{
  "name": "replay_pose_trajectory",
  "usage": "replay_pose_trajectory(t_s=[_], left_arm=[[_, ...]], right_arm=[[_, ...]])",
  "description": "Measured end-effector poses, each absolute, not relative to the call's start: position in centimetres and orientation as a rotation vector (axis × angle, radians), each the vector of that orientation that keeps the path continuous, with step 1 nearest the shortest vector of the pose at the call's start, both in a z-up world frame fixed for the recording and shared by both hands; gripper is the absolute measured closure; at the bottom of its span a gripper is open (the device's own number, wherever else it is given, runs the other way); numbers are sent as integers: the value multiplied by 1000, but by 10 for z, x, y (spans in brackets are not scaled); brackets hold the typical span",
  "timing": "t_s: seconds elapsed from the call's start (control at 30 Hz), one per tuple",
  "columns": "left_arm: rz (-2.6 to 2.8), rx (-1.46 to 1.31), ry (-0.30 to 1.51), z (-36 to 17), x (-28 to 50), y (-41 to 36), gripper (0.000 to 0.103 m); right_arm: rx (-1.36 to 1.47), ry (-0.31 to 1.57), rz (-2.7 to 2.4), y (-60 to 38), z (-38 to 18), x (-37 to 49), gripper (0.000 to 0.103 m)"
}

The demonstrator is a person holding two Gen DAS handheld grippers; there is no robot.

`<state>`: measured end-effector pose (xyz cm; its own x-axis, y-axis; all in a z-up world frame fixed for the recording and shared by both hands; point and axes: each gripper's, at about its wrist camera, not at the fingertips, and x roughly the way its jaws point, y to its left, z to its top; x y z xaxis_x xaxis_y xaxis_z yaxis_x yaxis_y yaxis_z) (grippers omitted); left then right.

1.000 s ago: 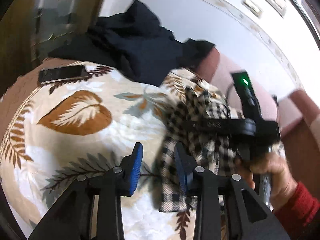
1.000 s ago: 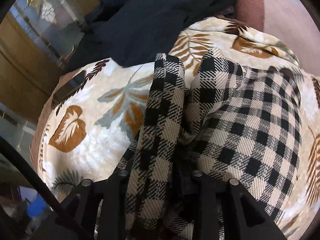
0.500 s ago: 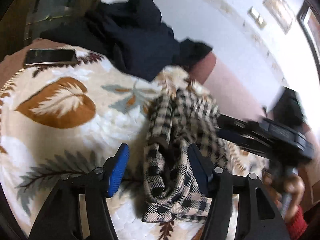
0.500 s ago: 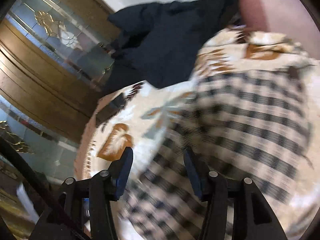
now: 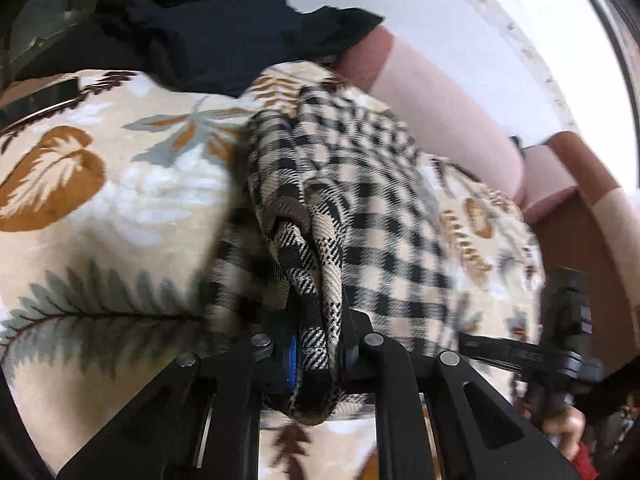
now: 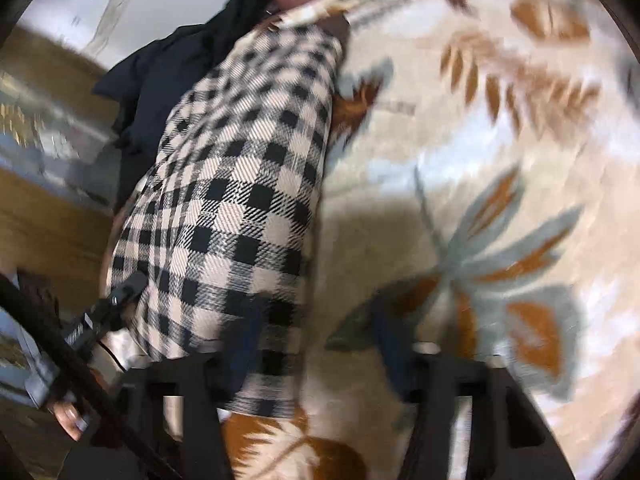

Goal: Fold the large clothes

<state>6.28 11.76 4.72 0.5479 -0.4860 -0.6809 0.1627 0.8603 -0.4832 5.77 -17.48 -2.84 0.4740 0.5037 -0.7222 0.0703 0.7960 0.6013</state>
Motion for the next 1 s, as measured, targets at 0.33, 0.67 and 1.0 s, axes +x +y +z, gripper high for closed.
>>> replay_pose_trajectory(t_s=[0.33,0.67,1.0], left_arm=[[-404,-530,1052,10,76,122,84],[-447,-548,974,29,65,135,80],[-403,-611,878,43,65,161,66]], right_arm=[[371,1081,66,-195,-16,39,95],[537,1035,20,-242,-27,15,64],[697,942,93,-258,-16,29,32]])
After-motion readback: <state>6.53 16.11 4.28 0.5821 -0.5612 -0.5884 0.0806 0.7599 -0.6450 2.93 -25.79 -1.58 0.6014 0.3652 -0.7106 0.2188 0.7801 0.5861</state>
